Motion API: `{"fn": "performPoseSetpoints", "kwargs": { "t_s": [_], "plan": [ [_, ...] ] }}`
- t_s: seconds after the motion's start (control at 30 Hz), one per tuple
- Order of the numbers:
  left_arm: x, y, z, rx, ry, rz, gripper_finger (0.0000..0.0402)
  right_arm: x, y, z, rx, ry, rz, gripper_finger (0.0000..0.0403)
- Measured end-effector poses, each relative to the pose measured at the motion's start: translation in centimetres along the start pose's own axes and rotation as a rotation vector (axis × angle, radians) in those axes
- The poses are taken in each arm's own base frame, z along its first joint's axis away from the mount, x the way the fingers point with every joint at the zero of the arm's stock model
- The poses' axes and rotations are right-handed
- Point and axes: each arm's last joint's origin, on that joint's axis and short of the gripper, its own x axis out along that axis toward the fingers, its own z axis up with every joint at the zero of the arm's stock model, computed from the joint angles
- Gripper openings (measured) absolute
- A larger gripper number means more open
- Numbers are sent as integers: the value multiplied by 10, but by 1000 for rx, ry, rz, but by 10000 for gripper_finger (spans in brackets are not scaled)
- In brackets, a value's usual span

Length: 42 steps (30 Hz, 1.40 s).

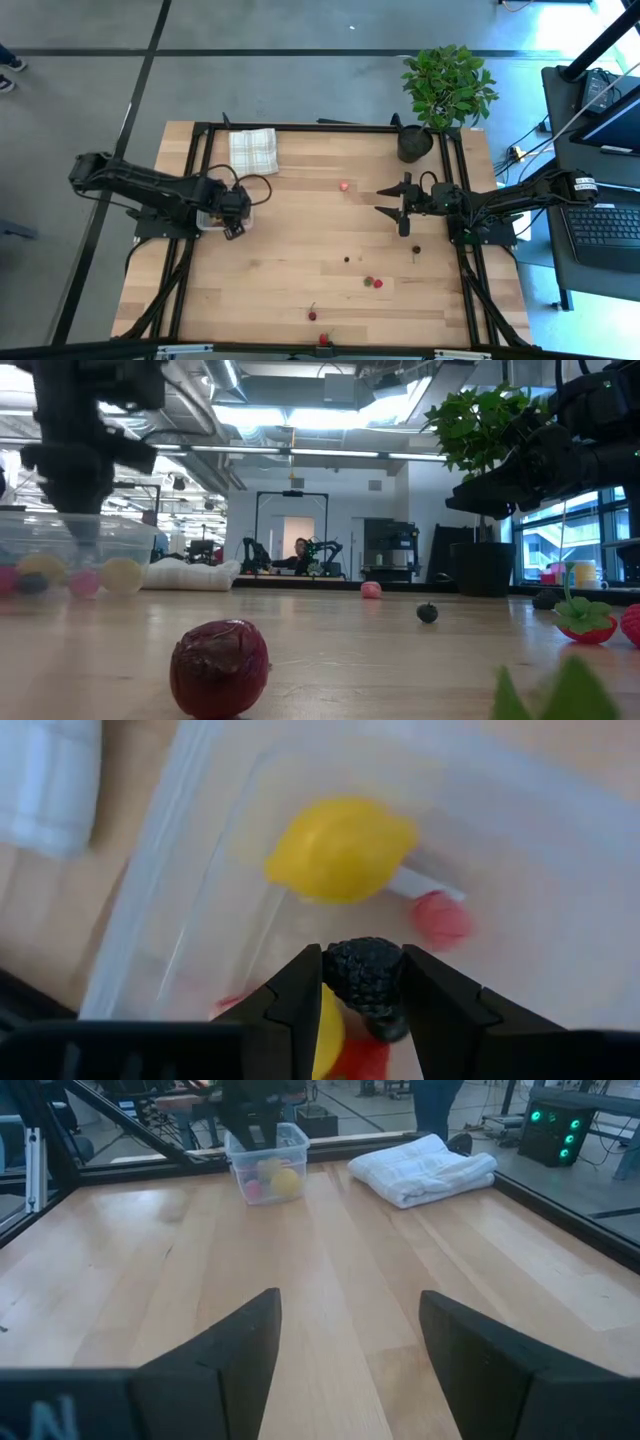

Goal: Pick and placing Produce into tupperware
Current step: Put the left black berry into the transparent bin, then put the left red cherry into the transparent bin

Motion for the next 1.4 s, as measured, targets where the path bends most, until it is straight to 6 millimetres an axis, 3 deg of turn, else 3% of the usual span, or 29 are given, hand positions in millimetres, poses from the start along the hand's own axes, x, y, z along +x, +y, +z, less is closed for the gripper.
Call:
{"fn": "performPoseSetpoints", "kwargs": {
  "t_s": [0.2,0.37,1.4],
  "plan": [
    [24,9,-8,-45,27,-14,105,0,0,-1,1,10,0,240],
    [33,12,-10,-56,24,-33,122,0,0,-1,1,8,0,240],
    [34,14,-9,-47,29,-27,148,0,0,-1,1,8,-1,240]
  ]
}}
